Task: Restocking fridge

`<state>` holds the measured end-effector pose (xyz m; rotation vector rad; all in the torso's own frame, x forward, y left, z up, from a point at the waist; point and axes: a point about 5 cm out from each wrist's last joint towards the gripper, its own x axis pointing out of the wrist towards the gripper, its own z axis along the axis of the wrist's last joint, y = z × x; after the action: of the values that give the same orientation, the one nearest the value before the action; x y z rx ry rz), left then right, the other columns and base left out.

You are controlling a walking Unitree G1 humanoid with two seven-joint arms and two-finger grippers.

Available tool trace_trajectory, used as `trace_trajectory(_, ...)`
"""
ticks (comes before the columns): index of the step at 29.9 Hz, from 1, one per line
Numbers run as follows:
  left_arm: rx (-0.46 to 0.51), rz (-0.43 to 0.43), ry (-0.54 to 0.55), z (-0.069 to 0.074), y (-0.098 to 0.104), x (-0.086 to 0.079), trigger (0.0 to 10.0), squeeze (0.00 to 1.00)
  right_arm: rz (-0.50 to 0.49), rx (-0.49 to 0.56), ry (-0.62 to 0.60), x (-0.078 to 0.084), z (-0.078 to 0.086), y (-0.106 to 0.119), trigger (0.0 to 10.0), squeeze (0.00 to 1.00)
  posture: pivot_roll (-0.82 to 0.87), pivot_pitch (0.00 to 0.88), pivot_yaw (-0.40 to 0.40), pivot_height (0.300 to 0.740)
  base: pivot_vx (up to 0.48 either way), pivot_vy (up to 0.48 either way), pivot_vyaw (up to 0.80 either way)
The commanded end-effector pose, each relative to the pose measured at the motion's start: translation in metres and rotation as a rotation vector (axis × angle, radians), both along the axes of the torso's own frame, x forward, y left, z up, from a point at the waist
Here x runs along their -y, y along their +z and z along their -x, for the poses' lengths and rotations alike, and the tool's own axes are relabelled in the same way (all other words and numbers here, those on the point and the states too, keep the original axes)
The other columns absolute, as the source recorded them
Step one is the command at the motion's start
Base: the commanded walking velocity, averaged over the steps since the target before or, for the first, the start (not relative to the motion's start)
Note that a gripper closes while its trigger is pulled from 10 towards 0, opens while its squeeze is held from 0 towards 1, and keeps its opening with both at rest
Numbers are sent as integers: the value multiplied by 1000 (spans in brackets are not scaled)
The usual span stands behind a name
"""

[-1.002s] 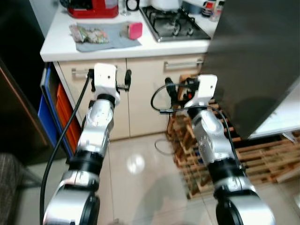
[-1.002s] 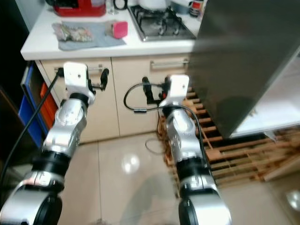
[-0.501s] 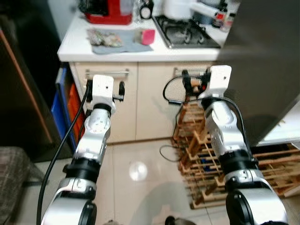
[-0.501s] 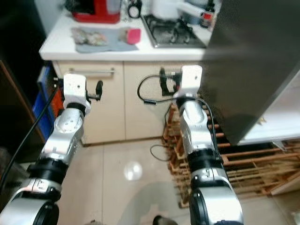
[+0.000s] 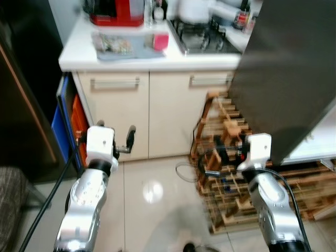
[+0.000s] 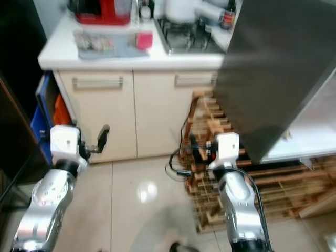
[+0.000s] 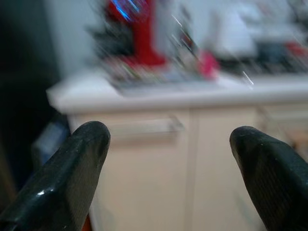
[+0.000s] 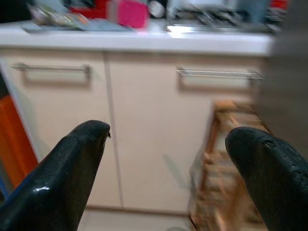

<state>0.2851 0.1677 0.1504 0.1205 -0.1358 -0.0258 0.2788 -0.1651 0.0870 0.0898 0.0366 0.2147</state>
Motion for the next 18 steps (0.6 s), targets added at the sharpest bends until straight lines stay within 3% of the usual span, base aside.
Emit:
trace_trajectory(1, -22, -30, -13, -3, -3, 3, 10000, 0, -33, 34, 8, -6, -13, 14, 10000, 0, 34, 0, -43, 740, 480, 0, 575)
trace_trajectory(5, -40, -32, -30, -11, -1, 1, 10000, 0, -12, 76, -5, -9, -23, 26, 10000, 0, 34, 0, -35, 740, 480, 0, 567)
trace_trajectory(11, 7, -67, -82, -33, 17, 3, 10000, 0, -12, 113, -15, -16, -37, 39, 10000, 0, 37, 0, -27, 740, 480, 0, 0)
trace_trajectory(15, 20, -64, -89, -39, 23, 1, 10000, 0, -23, 138, -10, -21, -43, 46, 10000, 0, 37, 0, -20, 740, 480, 0, 0)
trace_trajectory(16, 9, -13, -98, -42, 25, 1, 10000, 0, -28, 167, -16, -24, -46, 53, 10000, 0, 38, 0, -21, 740, 480, 0, 0)
trace_trajectory(18, 7, 1, -101, -43, 25, 1, 10000, 0, -28, 176, -20, -24, -47, 54, 10000, 0, 38, 0, -21, 740, 480, 0, 0)
